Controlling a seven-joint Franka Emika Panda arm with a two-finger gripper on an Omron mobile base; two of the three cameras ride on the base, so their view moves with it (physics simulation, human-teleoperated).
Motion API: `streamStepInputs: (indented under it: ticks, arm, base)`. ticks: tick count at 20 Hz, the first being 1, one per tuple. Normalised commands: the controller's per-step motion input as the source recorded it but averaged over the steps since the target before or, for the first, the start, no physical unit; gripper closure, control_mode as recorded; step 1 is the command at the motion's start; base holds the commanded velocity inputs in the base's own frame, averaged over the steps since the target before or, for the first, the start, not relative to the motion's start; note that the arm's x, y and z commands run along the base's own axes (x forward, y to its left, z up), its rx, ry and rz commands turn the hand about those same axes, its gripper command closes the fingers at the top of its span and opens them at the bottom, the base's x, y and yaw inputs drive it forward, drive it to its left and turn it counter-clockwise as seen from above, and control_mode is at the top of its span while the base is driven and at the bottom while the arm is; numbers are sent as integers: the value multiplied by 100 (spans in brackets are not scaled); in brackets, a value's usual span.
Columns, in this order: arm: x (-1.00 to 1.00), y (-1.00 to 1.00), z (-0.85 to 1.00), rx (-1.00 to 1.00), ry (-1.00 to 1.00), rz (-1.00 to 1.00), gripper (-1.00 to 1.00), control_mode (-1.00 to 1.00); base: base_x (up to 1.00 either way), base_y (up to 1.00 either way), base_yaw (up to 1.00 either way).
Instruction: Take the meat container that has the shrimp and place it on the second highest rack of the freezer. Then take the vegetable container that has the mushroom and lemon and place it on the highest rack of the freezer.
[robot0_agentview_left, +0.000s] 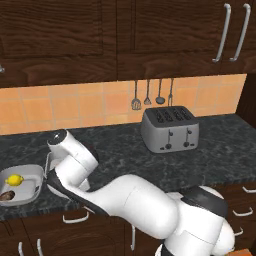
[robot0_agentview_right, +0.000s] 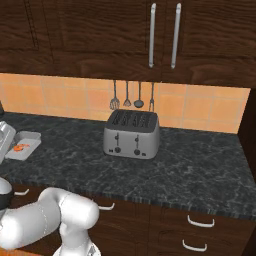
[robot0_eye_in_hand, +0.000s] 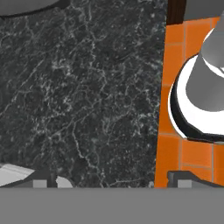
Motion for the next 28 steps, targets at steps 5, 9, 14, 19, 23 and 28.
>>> streamStepInputs:
  ticks: [5,9,14,19,23,28]
  arm:
    - [0,7,-32,0,19,0,-100,-100]
    - [23,37,-45,0,1,0,-100,-100]
    - [23,27,-13,0,0,-5,-100,-100]
    - [19,11,-1,0,0,-8,-100,-100]
    - [27,21,-13,0,0,-7,-100,-100]
    - [48,8,-11,1,0,-7,-100,-100]
  base:
    - [0,0,0]
    - [0,0,0]
    - [0,0,0]
    - [0,0,0]
    - [0,0,0]
    - [0,0,0]
